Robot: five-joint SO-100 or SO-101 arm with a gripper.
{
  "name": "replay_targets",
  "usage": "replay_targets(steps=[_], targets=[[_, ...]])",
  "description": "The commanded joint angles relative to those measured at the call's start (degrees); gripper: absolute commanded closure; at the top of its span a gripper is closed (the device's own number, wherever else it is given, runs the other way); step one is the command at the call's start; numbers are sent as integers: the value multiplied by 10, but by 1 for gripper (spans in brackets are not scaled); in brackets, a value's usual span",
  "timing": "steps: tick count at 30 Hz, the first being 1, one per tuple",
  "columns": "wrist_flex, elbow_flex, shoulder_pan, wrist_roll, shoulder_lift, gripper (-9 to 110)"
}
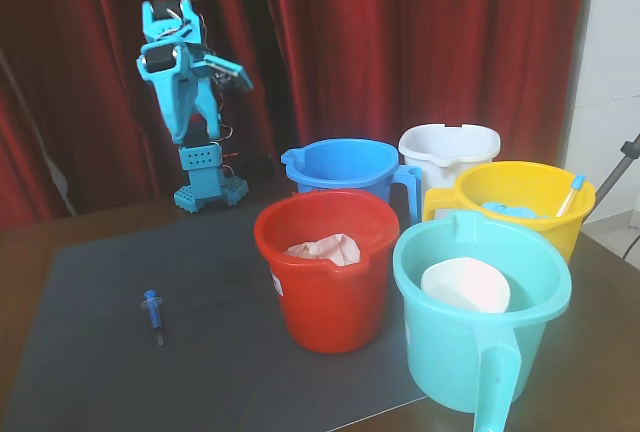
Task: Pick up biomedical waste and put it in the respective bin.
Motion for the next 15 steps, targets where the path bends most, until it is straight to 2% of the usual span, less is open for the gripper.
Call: replay_targets(steps=[1,9,15], targets=[[37,-95,11,-1,-120,102],[98,-316,67,10,-368,102],[97,-406,68,120,-498,102]])
